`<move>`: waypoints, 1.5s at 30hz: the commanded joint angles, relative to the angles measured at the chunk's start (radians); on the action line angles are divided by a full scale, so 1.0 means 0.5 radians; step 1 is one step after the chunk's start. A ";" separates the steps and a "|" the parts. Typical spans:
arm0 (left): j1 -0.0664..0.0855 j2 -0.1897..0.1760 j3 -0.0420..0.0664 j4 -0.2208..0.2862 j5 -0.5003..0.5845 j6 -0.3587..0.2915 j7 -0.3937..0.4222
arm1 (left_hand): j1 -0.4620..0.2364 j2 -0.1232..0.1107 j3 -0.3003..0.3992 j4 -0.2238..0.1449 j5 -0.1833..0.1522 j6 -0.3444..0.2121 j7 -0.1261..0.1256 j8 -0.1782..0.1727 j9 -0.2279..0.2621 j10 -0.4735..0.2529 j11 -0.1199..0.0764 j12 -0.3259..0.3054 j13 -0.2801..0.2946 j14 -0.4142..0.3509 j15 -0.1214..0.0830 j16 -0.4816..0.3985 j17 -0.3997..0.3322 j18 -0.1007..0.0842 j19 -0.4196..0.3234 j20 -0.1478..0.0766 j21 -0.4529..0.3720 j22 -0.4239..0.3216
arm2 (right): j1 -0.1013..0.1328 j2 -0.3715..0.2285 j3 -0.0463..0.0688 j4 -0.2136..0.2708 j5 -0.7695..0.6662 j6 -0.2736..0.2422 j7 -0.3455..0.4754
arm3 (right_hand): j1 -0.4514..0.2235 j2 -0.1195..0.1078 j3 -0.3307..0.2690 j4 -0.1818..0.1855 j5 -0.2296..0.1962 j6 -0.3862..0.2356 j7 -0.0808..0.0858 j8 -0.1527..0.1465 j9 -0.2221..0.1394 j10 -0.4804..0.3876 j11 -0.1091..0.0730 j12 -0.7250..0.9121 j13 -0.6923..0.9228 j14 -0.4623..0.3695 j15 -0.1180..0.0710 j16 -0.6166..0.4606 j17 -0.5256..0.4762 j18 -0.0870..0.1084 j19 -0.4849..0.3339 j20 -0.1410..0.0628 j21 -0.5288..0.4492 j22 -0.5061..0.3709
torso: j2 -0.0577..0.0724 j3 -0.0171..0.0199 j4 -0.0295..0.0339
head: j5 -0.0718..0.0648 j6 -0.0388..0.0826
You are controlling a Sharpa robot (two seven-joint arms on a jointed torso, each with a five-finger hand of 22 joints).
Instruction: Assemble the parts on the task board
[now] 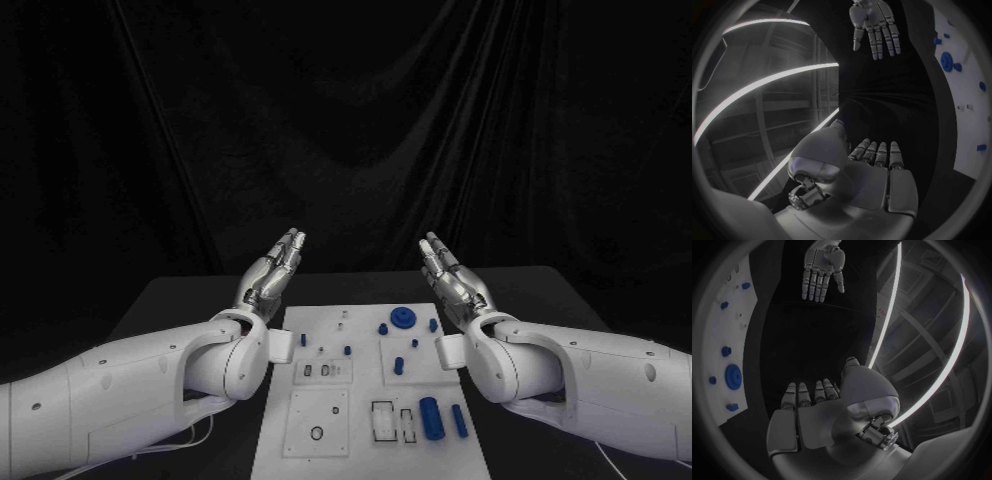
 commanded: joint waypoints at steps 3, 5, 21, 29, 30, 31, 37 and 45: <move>0.060 0.009 -0.058 -0.019 0.139 0.474 0.349 | 0.164 -0.047 -0.046 0.021 0.141 0.054 -0.032 0.018 0.008 0.000 -0.051 -0.007 -0.002 0.003 0.069 -0.007 -0.002 -0.038 -0.006 0.030 -0.007 -0.002 | 0.013 0.001 -0.009 -0.002 0.112 0.192 0.096 | 0.029 -0.003 -0.013 0.002 0.002 0.014 0.017 0.011 0.002 0.000 0.006 -0.010 -0.003 -0.001 -0.471 -0.008 -0.003 0.041 0.000 -0.238 -0.013 -0.003 | 0.000 0.0001 0.000 | 0.000 0.000; 0.077 0.011 -0.078 -0.025 0.153 0.530 0.381 | 0.191 -0.048 -0.050 0.021 0.155 0.058 -0.036 0.018 0.009 0.000 -0.055 -0.007 -0.002 0.003 0.066 -0.007 -0.002 -0.024 -0.006 0.043 -0.007 -0.002 | 0.013 0.001 -0.009 -0.002 0.112 0.192 0.096 | 0.041 -0.009 -0.012 0.000 0.002 0.017 0.022 0.012 0.003 0.000 0.012 -0.010 -0.003 -0.001 -0.462 -0.008 -0.003 0.042 0.000 -0.225 -0.013 -0.003 | 0.000 0.0001 0.000 | 0.000 0.000; 0.084 0.040 -0.100 -0.156 0.170 0.978 0.363 | 0.320 -0.016 -0.058 0.021 0.275 0.090 0.003 0.022 0.012 0.000 -0.010 -0.007 -0.002 0.003 0.088 -0.007 -0.002 0.078 -0.006 0.167 -0.007 -0.002 | 0.015 -0.016 -0.009 -0.091 0.113 0.470 -0.010 | 0.131 -0.016 0.005 -0.003 0.009 0.069 0.172 0.022 0.012 0.000 0.196 -0.010 -0.003 -0.001 -0.246 -0.008 -0.003 0.043 0.000 -0.021 -0.013 -0.003 | 0.002 0.0002 -0.002 | 0.034 -0.146; 0.085 -0.012 -0.100 -0.128 0.169 0.982 0.323 | 0.438 -0.008 -0.042 0.020 0.393 0.170 0.039 0.039 0.023 0.000 0.023 -0.007 -0.002 0.003 0.100 -0.007 -0.002 0.130 -0.006 0.237 -0.007 -0.002 | 0.146 -0.025 -0.009 -0.169 0.089 0.679 -0.178 | 0.316 -0.067 0.006 -0.017 0.051 0.374 0.418 0.161 0.070 0.111 0.560 0.203 0.059 0.142 0.358 0.167 0.099 -0.038 0.325 0.488 0.216 0.133 | 0.001 0.0010 -0.005 | 0.033 -0.220; 0.086 -0.019 -0.100 -0.124 0.167 0.982 0.321 | 0.452 -0.006 -0.038 0.021 0.415 0.183 0.046 0.042 0.024 0.000 0.029 -0.007 -0.002 0.003 0.101 -0.007 -0.002 0.134 -0.006 0.240 -0.007 -0.002 | 0.170 -0.027 -0.009 -0.174 0.078 0.692 -0.196 | 0.336 -0.070 0.008 -0.023 0.056 0.399 0.434 0.176 0.075 0.120 0.570 0.227 0.062 0.189 0.376 0.212 0.120 -0.034 0.394 0.508 0.256 0.153 | 0.001 0.0008 -0.005 | 0.025 -0.233; 0.086 -0.028 -0.100 -0.118 0.163 0.982 0.319 | 0.457 -0.005 -0.036 0.021 0.422 0.187 0.048 0.043 0.025 0.000 0.031 -0.007 -0.002 0.003 0.101 -0.007 -0.002 0.136 -0.006 0.242 -0.007 -0.002 | 0.201 -0.030 -0.009 -0.179 0.059 0.708 -0.218 | 0.351 -0.075 0.005 -0.022 0.059 0.421 0.440 0.192 0.080 0.126 0.581 0.257 0.066 0.222 0.395 0.244 0.132 -0.035 0.442 0.526 0.280 0.162 | 0.002 0.0005 -0.005 | 0.017 -0.243; 0.099 -0.122 -0.100 -0.030 0.068 0.904 0.320 | 0.508 -0.009 -0.025 0.018 0.485 0.200 0.057 0.046 0.025 0.000 0.044 -0.007 -0.002 0.003 0.113 -0.007 -0.002 0.146 -0.006 0.261 -0.007 -0.002 | 0.447 -0.088 -0.009 -0.165 -0.230 0.776 -0.406 | 0.576 -0.119 0.038 -0.151 0.233 0.567 0.456 0.288 0.106 0.322 0.737 0.637 0.119 0.935 0.468 0.699 0.292 0.004 1.072 0.628 0.591 0.279 | 0.007 -0.0033 -0.002 | -0.011 -0.338; 0.173 -0.238 -0.100 0.159 0.026 0.805 0.331 | 0.636 -0.040 0.012 -0.011 0.658 0.251 0.111 0.058 0.031 0.000 0.104 -0.007 -0.002 0.003 0.206 -0.007 -0.002 0.121 -0.006 0.321 -0.007 -0.002 | 0.688 -0.107 -0.009 -0.176 -1.243 0.694 -0.948 | 0.793 -0.163 0.047 -0.249 0.160 1.039 0.579 0.482 0.162 1.033 0.810 1.097 0.141 2.141 0.208 1.010 0.379 0.046 2.090 0.419 0.987 0.404 | 0.092 -0.0156 0.017 | -0.025 -0.321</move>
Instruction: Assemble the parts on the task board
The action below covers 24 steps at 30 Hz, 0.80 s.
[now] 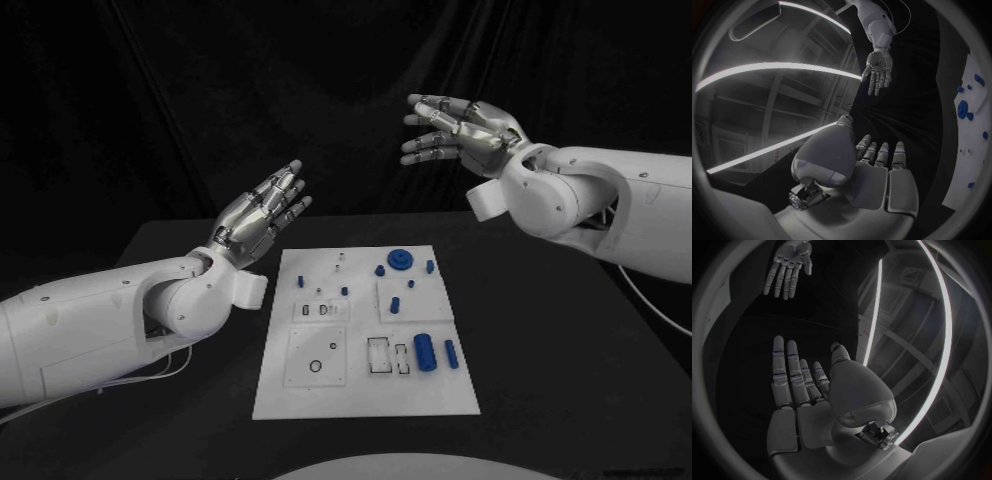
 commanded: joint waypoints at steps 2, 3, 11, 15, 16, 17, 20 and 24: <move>0.041 -0.033 0.002 0.074 -0.059 -0.083 0.227 | 0.029 0.002 0.017 -0.003 0.022 0.027 0.008 0.014 0.003 0.000 0.019 -0.007 -0.002 -0.001 0.023 -0.007 -0.002 0.010 -0.002 0.021 -0.007 -0.003 | 0.050 0.010 -0.006 -0.001 -1.136 -0.054 -0.610 | -0.014 -0.042 -0.048 0.015 -0.198 0.218 0.093 0.054 0.009 0.360 -0.007 -0.004 -0.024 0.495 -0.136 0.083 0.044 0.007 0.411 -0.119 0.141 0.051 | 0.079 -0.0156 0.029 | -0.014 0.032; 0.047 -0.042 0.002 0.086 -0.060 -0.085 0.227 | 0.037 0.000 0.021 -0.005 0.031 0.036 0.011 0.016 0.004 0.000 0.022 -0.007 -0.002 -0.001 0.030 -0.007 -0.002 0.007 -0.002 0.025 -0.007 -0.003 | 0.059 0.017 -0.006 -0.005 -1.314 -0.062 -0.664 | 0.035 -0.027 -0.013 -0.014 -0.299 0.304 0.092 0.086 0.021 0.431 -0.036 -0.002 -0.019 0.632 -0.172 0.159 0.079 0.021 0.502 -0.147 0.198 0.079 | 0.098 -0.0193 0.038 | -0.012 0.032; 0.078 -0.041 0.002 0.110 -0.064 -0.058 0.293 | 0.097 -0.003 0.050 -0.018 0.109 0.108 0.022 0.031 0.010 0.000 0.028 -0.007 -0.002 -0.001 0.052 -0.007 -0.002 -0.001 -0.002 0.042 -0.007 -0.003 | 0.091 0.011 -0.006 0.060 -2.860 -0.044 -0.907 | 0.136 -0.205 0.272 -0.104 -0.198 0.596 -0.077 -0.003 0.073 0.933 -0.188 -0.449 -0.016 0.998 -0.338 0.982 0.817 -0.087 0.820 -0.332 1.189 1.109 | 0.193 -0.0381 0.078 | -0.003 0.072; 0.082 -0.043 0.002 0.112 -0.064 -0.046 0.306 | 0.102 -0.003 0.053 -0.021 0.117 0.111 0.022 0.031 0.011 0.000 0.028 -0.007 -0.002 -0.001 0.051 -0.007 -0.002 0.000 -0.002 0.041 -0.007 -0.003 | 0.091 0.029 -0.006 0.081 -3.148 0.044 -0.946 | 0.141 -0.266 0.328 -0.122 -0.237 0.596 -0.096 -0.047 0.090 0.947 -0.196 -0.534 -0.013 1.024 -0.342 1.197 1.106 -0.111 0.827 -0.335 1.357 1.336 | 0.222 -0.0442 0.117 | -0.025 0.076; 0.082 -0.044 0.002 0.112 -0.064 -0.042 0.308 | 0.104 -0.004 0.054 -0.022 0.121 0.113 0.023 0.031 0.011 0.000 0.029 -0.007 -0.002 -0.001 0.051 -0.007 -0.002 0.000 -0.002 0.041 -0.007 -0.003 | 0.089 0.034 -0.006 0.086 -3.202 0.063 -0.949 | 0.133 -0.280 0.347 -0.122 -0.251 0.601 -0.096 -0.058 0.098 0.950 -0.193 -0.556 -0.012 1.015 -0.340 1.222 1.135 -0.112 0.815 -0.333 1.381 1.365 | 0.234 -0.0452 0.132 | -0.041 0.081; 0.083 -0.043 0.002 0.111 -0.064 -0.038 0.309 | 0.104 -0.004 0.054 -0.022 0.121 0.113 0.023 0.031 0.011 0.000 0.029 -0.007 -0.002 -0.001 0.051 -0.007 -0.002 0.000 -0.002 0.041 -0.007 -0.003 | 0.087 0.038 -0.006 0.091 -3.249 0.080 -0.951 | 0.129 -0.286 0.352 -0.121 -0.258 0.607 -0.094 -0.058 0.102 0.950 -0.193 -0.563 -0.012 1.013 -0.340 1.229 1.142 -0.113 0.812 -0.331 1.389 1.377 | 0.236 -0.0454 0.134 | -0.043 0.082; 0.083 -0.041 0.002 0.110 -0.064 -0.025 0.307 | 0.111 -0.003 0.058 -0.025 0.131 0.127 0.029 0.034 0.012 0.000 0.034 -0.007 -0.002 -0.001 0.054 -0.007 -0.002 -0.001 -0.002 0.043 -0.007 -0.003 | 0.078 0.043 -0.006 0.104 -3.330 0.113 -0.951 | 0.120 -0.308 0.385 -0.122 -0.306 0.642 -0.100 -0.062 0.121 0.980 -0.206 -0.579 -0.005 1.022 -0.346 1.309 1.248 -0.126 0.821 -0.332 1.467 1.489 | 0.259 -0.0505 0.155 | -0.070 0.086; 0.084 -0.037 0.002 0.107 -0.064 -0.010 0.295 | 0.117 -0.003 0.062 -0.026 0.135 0.162 0.041 0.042 0.017 0.000 0.045 -0.007 -0.002 -0.001 0.057 -0.007 -0.002 -0.002 -0.002 0.044 -0.007 -0.003 | 0.060 0.048 -0.006 0.109 -3.389 0.150 -0.939 | 0.122 -0.328 0.419 -0.128 -0.316 0.660 -0.109 -0.073 0.134 1.014 -0.217 -0.588 0.001 1.035 -0.356 1.349 1.288 -0.141 0.847 -0.340 1.548 1.607 | 0.276 -0.0548 0.195 | -0.110 0.095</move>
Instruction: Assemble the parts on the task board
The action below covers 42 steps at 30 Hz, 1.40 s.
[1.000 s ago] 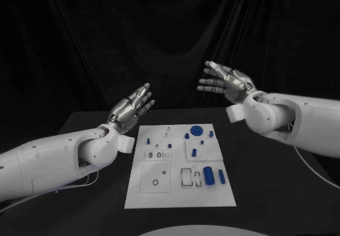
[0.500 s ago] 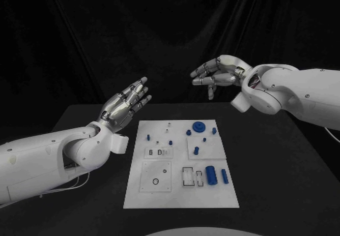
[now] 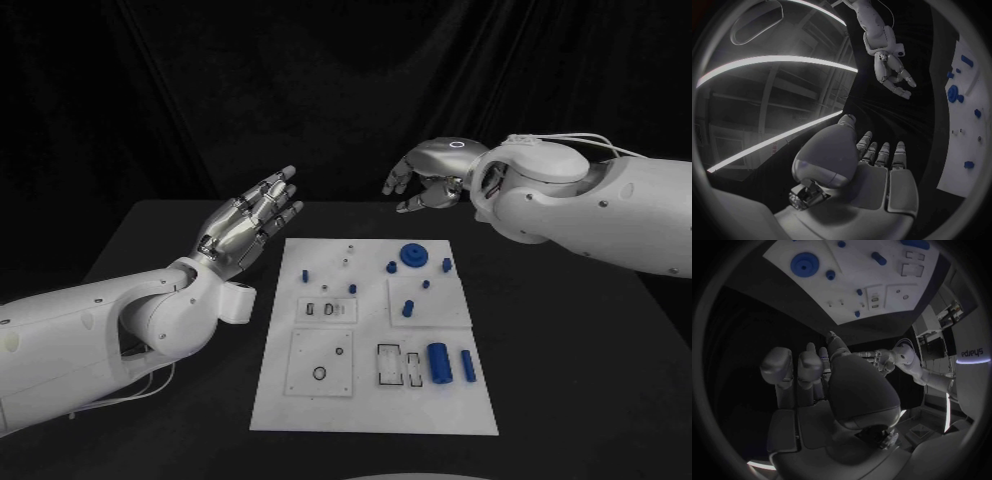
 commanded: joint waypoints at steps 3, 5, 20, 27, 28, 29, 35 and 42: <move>0.007 0.020 0.002 -0.019 -0.011 0.045 0.292 | 0.020 0.000 0.013 0.001 0.010 -0.001 0.003 0.005 0.000 0.000 0.018 -0.007 -0.003 -0.001 0.014 -0.007 -0.002 -0.002 -0.002 0.016 -0.007 -0.003 | -0.027 0.002 0.001 0.002 -0.350 0.109 -0.064 | 0.009 -0.026 0.032 -0.002 -0.009 0.005 -0.029 -0.028 -0.001 0.025 -0.004 -0.017 0.003 0.007 -0.005 -0.045 -0.084 -0.027 0.037 -0.006 0.047 0.065 | 0.042 -0.0096 0.090 | -0.070 0.015; 0.007 0.031 0.002 -0.040 -0.011 0.054 0.295 | 0.022 0.000 0.015 0.000 0.014 -0.006 0.000 0.004 -0.001 0.000 0.016 -0.007 -0.003 -0.001 0.014 -0.007 -0.002 -0.002 -0.002 0.015 -0.007 -0.003 | -0.035 0.005 0.001 -0.005 -0.358 0.118 -0.053 | 0.017 -0.033 0.049 -0.009 -0.008 0.000 -0.049 -0.046 -0.007 0.025 -0.002 -0.033 0.000 0.011 -0.006 -0.045 -0.084 -0.029 0.044 -0.009 0.060 0.082 | 0.051 -0.0121 0.100 | -0.082 0.021; 0.007 0.084 0.002 -0.116 -0.011 0.110 0.293 | 0.033 0.006 0.028 -0.005 0.030 -0.001 0.002 0.004 0.000 0.000 0.019 -0.007 -0.003 -0.001 0.027 -0.007 -0.002 -0.004 -0.002 0.025 -0.007 -0.003 | -0.143 0.031 0.001 -0.110 -0.372 0.085 0.109 | -0.076 -0.108 0.093 0.060 -0.149 0.121 -0.042 -0.065 0.006 0.172 -0.030 -0.015 0.028 0.046 -0.024 0.044 0.047 -0.043 0.064 -0.023 0.131 0.201 | 0.059 -0.0179 0.097 | -0.088 0.040; 0.007 0.087 0.002 -0.125 -0.011 0.120 0.285 | 0.035 0.007 0.030 -0.006 0.031 0.000 0.003 0.004 0.000 0.000 0.019 -0.007 -0.003 -0.001 0.029 -0.007 -0.002 -0.004 -0.002 0.027 -0.007 -0.003 | -0.180 0.043 0.001 -0.150 -0.365 0.086 0.141 | -0.071 -0.119 0.118 0.069 -0.104 0.120 -0.039 -0.084 0.005 0.150 -0.027 -0.031 0.028 0.045 -0.023 0.048 0.049 -0.043 0.060 -0.024 0.135 0.211 | 0.053 -0.0199 0.089 | -0.080 0.024; 0.007 0.087 0.002 -0.126 -0.011 0.121 0.284 | 0.035 0.007 0.030 -0.006 0.031 0.000 0.003 0.004 0.000 0.000 0.019 -0.007 -0.003 -0.001 0.029 -0.007 -0.002 -0.004 -0.002 0.027 -0.007 -0.003 | -0.185 0.043 0.001 -0.152 -0.364 0.087 0.144 | -0.071 -0.120 0.121 0.070 -0.099 0.120 -0.039 -0.086 0.005 0.146 -0.026 -0.033 0.028 0.045 -0.023 0.050 0.053 -0.043 0.058 -0.023 0.134 0.210 | 0.051 -0.0210 0.092 | -0.080 0.022; 0.007 0.088 0.002 -0.128 -0.011 0.122 0.284 | 0.035 0.007 0.030 -0.006 0.031 0.000 0.003 0.004 0.000 0.000 0.019 -0.007 -0.003 -0.001 0.029 -0.007 -0.002 -0.004 -0.002 0.027 -0.007 -0.003 | -0.189 0.044 0.001 -0.155 -0.363 0.089 0.146 | -0.069 -0.120 0.127 0.071 -0.088 0.124 -0.038 -0.087 0.007 0.141 -0.027 -0.036 0.028 0.045 -0.022 0.053 0.058 -0.043 0.056 -0.023 0.132 0.209 | 0.051 -0.0204 0.092 | -0.080 0.022; 0.006 0.106 0.002 -0.161 -0.011 0.103 0.286 | 0.030 0.004 0.031 0.003 0.028 0.043 0.024 0.017 0.005 0.000 0.038 -0.007 -0.003 -0.001 0.040 -0.007 -0.002 -0.004 -0.002 0.038 -0.007 -0.003 | -0.226 0.055 0.001 -0.193 -0.358 0.104 0.159 | -0.061 -0.134 0.168 0.079 -0.014 0.198 -0.026 -0.069 0.033 0.125 -0.029 -0.048 0.032 0.040 -0.022 0.061 0.070 -0.039 0.036 -0.020 0.121 0.201 | 0.055 -0.0223 0.097 | -0.097 0.019; 0.005 0.118 0.001 -0.194 -0.011 0.097 0.286 | 0.029 0.002 0.031 0.005 0.029 0.030 0.026 0.015 0.003 0.000 0.040 -0.007 -0.003 -0.001 0.042 -0.007 -0.002 -0.004 -0.002 0.041 -0.007 -0.003 | -0.272 0.071 0.001 -0.240 -0.345 0.099 0.174 | -0.054 -0.138 0.195 0.083 0.036 0.214 -0.021 -0.070 0.047 0.124 -0.028 -0.044 0.040 0.029 -0.022 0.055 0.061 -0.036 0.021 -0.019 0.109 0.193 | 0.052 -0.0302 0.096 | -0.086 0.015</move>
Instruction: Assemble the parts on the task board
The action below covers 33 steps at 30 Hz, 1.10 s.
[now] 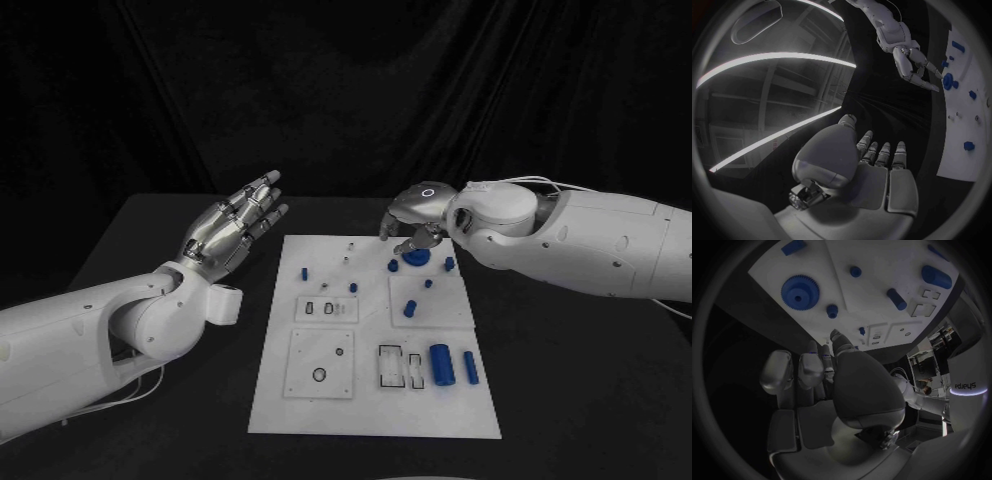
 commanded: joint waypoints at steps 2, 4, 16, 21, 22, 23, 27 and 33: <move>0.004 0.008 0.002 -0.013 -0.005 0.011 0.284 | 0.013 0.002 0.009 0.005 0.006 0.000 -0.003 0.004 -0.001 -0.006 0.013 -0.007 -0.002 0.000 0.014 -0.007 -0.002 -0.004 -0.002 0.013 -0.007 -0.002 | -0.030 0.011 0.001 -0.029 -0.005 0.000 0.030 | 0.017 -0.030 0.037 0.001 0.066 0.020 -0.002 0.006 0.012 -0.016 0.001 -0.004 0.008 -0.005 -0.007 -0.012 -0.012 -0.026 -0.026 -0.001 -0.019 -0.007 | -0.005 -0.0077 0.001 | 0.013 -0.004; 0.004 0.007 0.002 -0.017 -0.005 0.013 0.283 | 0.013 0.002 0.009 0.005 0.006 -0.001 -0.003 0.003 -0.001 -0.007 0.013 -0.007 -0.002 0.000 0.014 -0.007 -0.002 -0.004 -0.002 0.014 -0.007 -0.002 | -0.041 0.016 0.001 -0.041 -0.004 -0.007 0.037 | 0.024 -0.034 0.056 0.001 0.105 0.019 0.000 0.001 0.017 -0.023 0.003 -0.003 0.012 -0.010 -0.006 -0.015 -0.017 -0.025 -0.032 0.000 -0.025 -0.011 | -0.005 -0.0086 0.001 | 0.014 -0.005; 0.003 0.007 0.001 -0.029 -0.005 0.044 0.264 | 0.016 0.002 0.013 0.005 0.008 0.011 0.009 0.007 0.000 -0.002 0.030 -0.005 -0.001 0.000 0.015 -0.007 -0.002 0.000 -0.002 0.022 -0.007 -0.002 | -0.095 0.052 0.001 -0.109 0.008 -0.009 0.059 | 0.041 -0.062 0.107 -0.002 0.177 -0.009 -0.009 -0.027 0.023 -0.025 0.001 0.012 0.024 -0.024 -0.005 -0.030 -0.038 -0.019 -0.052 0.001 -0.044 -0.027 | -0.015 -0.0089 0.001 | 0.018 -0.009; 0.003 0.010 0.001 -0.030 -0.005 0.063 0.250 | 0.017 0.002 0.015 0.005 0.009 0.011 0.012 0.007 0.000 -0.002 0.033 -0.005 -0.001 0.000 0.014 -0.007 -0.002 0.001 -0.002 0.022 -0.007 -0.002 | -0.116 0.063 0.001 -0.143 0.008 -0.008 0.065 | 0.039 -0.073 0.118 0.000 0.156 -0.017 -0.007 -0.035 0.025 -0.025 0.002 0.018 0.030 -0.031 -0.004 -0.037 -0.048 -0.018 -0.058 0.001 -0.050 -0.031 | -0.013 -0.0091 0.001 | 0.021 -0.007; 0.003 0.010 0.001 -0.031 -0.005 0.066 0.248 | 0.018 0.002 0.016 0.004 0.009 0.009 0.014 0.007 0.000 -0.002 0.036 -0.005 0.000 0.000 0.013 -0.007 -0.002 0.002 -0.002 0.023 -0.007 -0.002 | -0.120 0.065 0.001 -0.149 0.008 -0.007 0.066 | 0.043 -0.076 0.124 -0.002 0.149 -0.020 -0.007 -0.038 0.026 -0.028 0.003 0.019 0.031 -0.033 -0.003 -0.041 -0.055 -0.016 -0.062 0.001 -0.054 -0.036 | -0.013 -0.0093 0.001 | 0.023 -0.009; 0.003 0.010 0.001 -0.033 -0.005 0.068 0.246 | 0.018 0.002 0.016 0.004 0.009 0.009 0.014 0.007 0.000 -0.002 0.036 -0.005 0.000 0.000 0.013 -0.007 -0.002 0.002 -0.002 0.023 -0.007 -0.002 | -0.122 0.066 0.001 -0.154 0.008 -0.006 0.067 | 0.046 -0.078 0.130 -0.003 0.145 -0.022 -0.008 -0.040 0.026 -0.031 0.002 0.019 0.032 -0.035 -0.003 -0.041 -0.055 -0.016 -0.063 0.002 -0.056 -0.036 | -0.013 -0.0094 0.002 | 0.023 -0.010; 0.002 0.010 0.001 -0.039 -0.005 0.073 0.240 | 0.018 0.002 0.016 0.004 0.009 0.009 0.014 0.007 0.000 -0.002 0.036 -0.005 0.000 0.000 0.013 -0.007 -0.002 0.002 -0.002 0.023 -0.007 -0.002 | -0.129 0.070 0.001 -0.167 0.011 -0.002 0.072 | 0.043 -0.082 0.134 -0.001 0.136 -0.027 -0.007 -0.044 0.027 -0.037 0.003 0.019 0.034 -0.037 -0.003 -0.043 -0.058 -0.016 -0.066 0.002 -0.058 -0.038 | -0.013 -0.0116 0.001 | 0.022 -0.016; 0.002 0.016 0.001 -0.051 -0.005 0.083 0.230 | 0.019 0.002 0.017 0.003 0.009 0.007 0.016 0.007 0.000 -0.001 0.039 -0.005 0.000 0.000 0.013 -0.007 -0.002 0.003 -0.002 0.024 -0.007 -0.002 | -0.135 0.068 0.001 -0.172 0.012 0.022 0.078 | 0.052 -0.095 0.163 -0.007 0.158 -0.046 -0.012 -0.059 0.032 -0.070 0.002 0.016 0.040 -0.055 -0.001 -0.067 -0.092 -0.009 -0.087 0.004 -0.083 -0.063 | -0.016 -0.0128 -0.002 | 0.022 -0.024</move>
